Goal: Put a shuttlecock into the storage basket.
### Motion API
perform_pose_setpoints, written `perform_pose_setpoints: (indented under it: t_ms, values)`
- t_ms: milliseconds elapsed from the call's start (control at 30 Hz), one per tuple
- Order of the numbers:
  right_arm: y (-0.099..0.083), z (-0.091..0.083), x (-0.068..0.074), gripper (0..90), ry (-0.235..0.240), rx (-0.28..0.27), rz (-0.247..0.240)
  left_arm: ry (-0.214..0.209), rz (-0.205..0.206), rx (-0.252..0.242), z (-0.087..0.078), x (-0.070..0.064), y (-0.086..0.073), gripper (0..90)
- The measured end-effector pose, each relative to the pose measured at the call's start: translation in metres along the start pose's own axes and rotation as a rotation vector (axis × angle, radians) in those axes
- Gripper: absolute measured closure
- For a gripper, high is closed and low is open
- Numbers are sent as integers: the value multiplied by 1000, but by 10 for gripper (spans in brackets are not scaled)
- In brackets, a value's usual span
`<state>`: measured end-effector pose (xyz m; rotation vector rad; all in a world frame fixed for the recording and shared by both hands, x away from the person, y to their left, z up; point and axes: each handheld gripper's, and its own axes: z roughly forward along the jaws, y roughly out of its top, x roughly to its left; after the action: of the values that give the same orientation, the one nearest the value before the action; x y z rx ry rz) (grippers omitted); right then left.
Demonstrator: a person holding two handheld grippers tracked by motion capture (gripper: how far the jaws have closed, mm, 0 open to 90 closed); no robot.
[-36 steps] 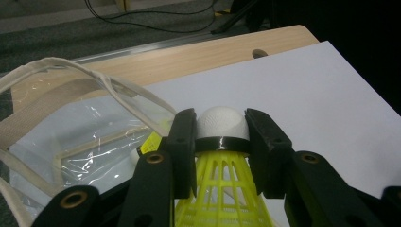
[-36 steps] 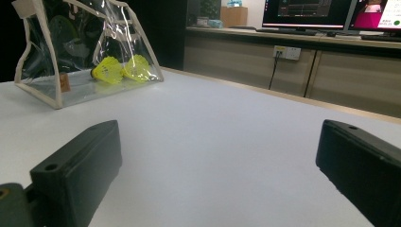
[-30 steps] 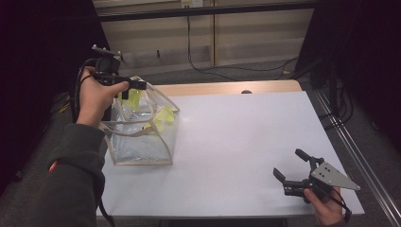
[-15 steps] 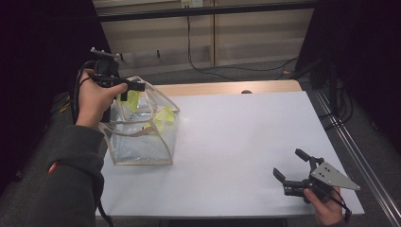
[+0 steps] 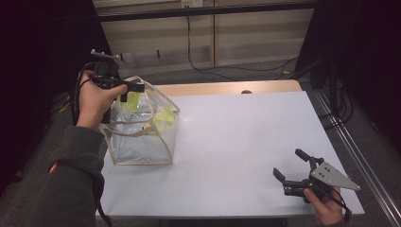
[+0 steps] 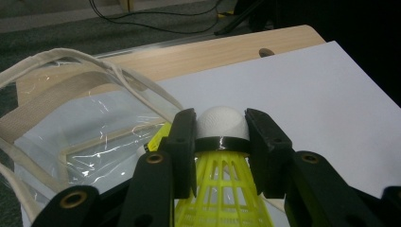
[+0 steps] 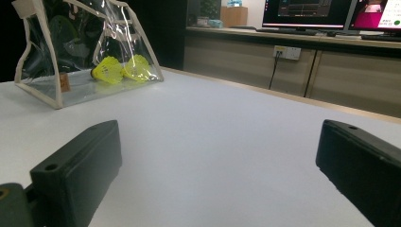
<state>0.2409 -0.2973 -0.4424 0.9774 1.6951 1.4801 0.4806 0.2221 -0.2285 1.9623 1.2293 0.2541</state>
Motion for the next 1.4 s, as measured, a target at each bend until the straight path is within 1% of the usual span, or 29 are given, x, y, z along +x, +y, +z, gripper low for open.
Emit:
perform_pose_setpoints:
  t_ms: [133, 233, 267, 367, 500, 600, 633, 733, 933, 1267, 1400]
  values:
    - [0, 0, 0, 11, 3, 3, -9, -2, -1, 2, 1, 1, -2, 648]
    - [0, 0, 0, 11, 3, 4, -5, -2, -11, -2, 1, 2, -3, 648]
    - [0, 0, 0, 11, 1, 1, -1, -4, -6, 5, 1, 2, -3, 648]
    - [0, 0, 0, 11, 2, 3, -6, -5, -5, 4, 1, 3, -4, 647]
    - [0, 0, 0, 11, 2, 3, -7, 2, -7, 0, 1, 4, -5, 647]
    - [0, 0, -1, 11, 4, 5, -10, 1, -17, -6, 3, 5, -7, 647]
    - [0, 0, 0, 11, 3, 5, -9, 0, -11, 3, 2, 6, -7, 647]
    - [0, 0, 0, 11, 3, 5, -10, 3, -12, 3, 3, 7, -8, 647]
    - [0, 0, -1, 11, 2, 3, -9, 10, -18, -13, 4, 8, -11, 647]
    - [0, 0, -1, 11, 3, 6, -9, 10, -21, -4, 8, 12, -15, 646]
    - [0, 0, 0, 11, 3, 6, -8, 15, -24, -14, 8, 12, -16, 646]
